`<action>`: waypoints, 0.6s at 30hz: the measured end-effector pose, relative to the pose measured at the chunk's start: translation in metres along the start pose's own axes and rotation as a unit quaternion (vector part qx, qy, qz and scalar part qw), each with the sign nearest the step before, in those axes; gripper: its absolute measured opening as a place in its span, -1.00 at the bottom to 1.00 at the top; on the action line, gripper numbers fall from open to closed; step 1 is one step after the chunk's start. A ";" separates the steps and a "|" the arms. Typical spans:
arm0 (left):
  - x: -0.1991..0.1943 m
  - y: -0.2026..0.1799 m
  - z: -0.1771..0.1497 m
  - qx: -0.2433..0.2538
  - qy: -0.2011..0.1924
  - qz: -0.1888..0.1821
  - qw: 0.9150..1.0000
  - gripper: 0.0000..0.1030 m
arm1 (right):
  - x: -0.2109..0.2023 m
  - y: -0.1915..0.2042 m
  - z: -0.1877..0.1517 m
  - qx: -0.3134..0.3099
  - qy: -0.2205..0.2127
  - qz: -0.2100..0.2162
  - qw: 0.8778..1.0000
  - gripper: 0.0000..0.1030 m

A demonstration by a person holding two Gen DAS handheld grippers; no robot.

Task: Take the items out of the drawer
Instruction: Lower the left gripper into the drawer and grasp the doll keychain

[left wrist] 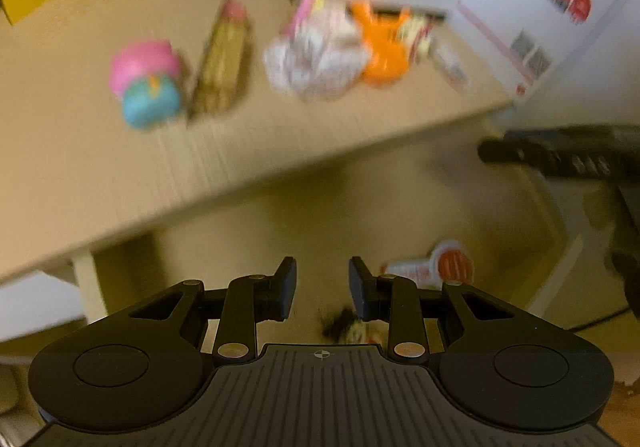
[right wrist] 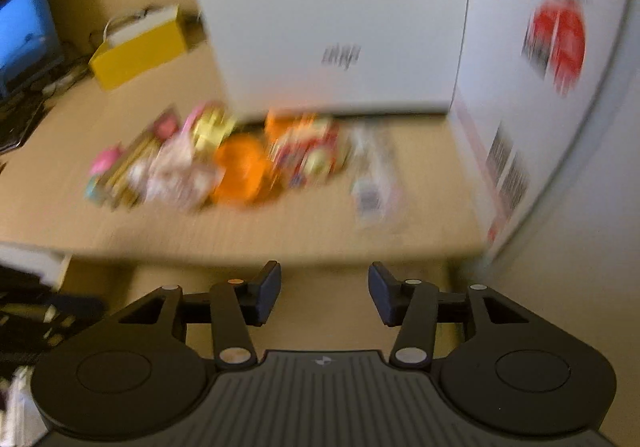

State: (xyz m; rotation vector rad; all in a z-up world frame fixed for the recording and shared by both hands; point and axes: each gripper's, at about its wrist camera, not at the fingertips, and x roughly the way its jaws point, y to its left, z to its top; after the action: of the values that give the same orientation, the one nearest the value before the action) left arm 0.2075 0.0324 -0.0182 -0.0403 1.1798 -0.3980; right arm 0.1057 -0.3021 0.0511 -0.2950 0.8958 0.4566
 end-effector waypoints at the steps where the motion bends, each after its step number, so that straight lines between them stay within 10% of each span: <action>1: 0.008 0.002 -0.001 -0.003 0.023 -0.007 1.000 -0.37 | 0.003 0.002 -0.010 -0.001 0.016 0.009 1.000 -0.06; 8: 0.067 0.003 -0.014 -0.054 0.183 -0.067 0.979 -0.38 | 0.010 0.012 -0.062 -0.011 0.093 0.010 0.996 -0.06; 18: 0.110 -0.010 -0.009 -0.069 0.203 -0.040 0.976 -0.26 | 0.000 0.007 -0.086 -0.011 0.093 0.007 0.996 -0.06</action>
State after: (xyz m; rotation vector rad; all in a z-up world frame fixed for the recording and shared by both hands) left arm 0.2312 -0.0108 -0.1172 -0.1318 1.6125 -0.4060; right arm 0.0441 -0.3329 -0.0004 -0.3557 1.0745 0.4568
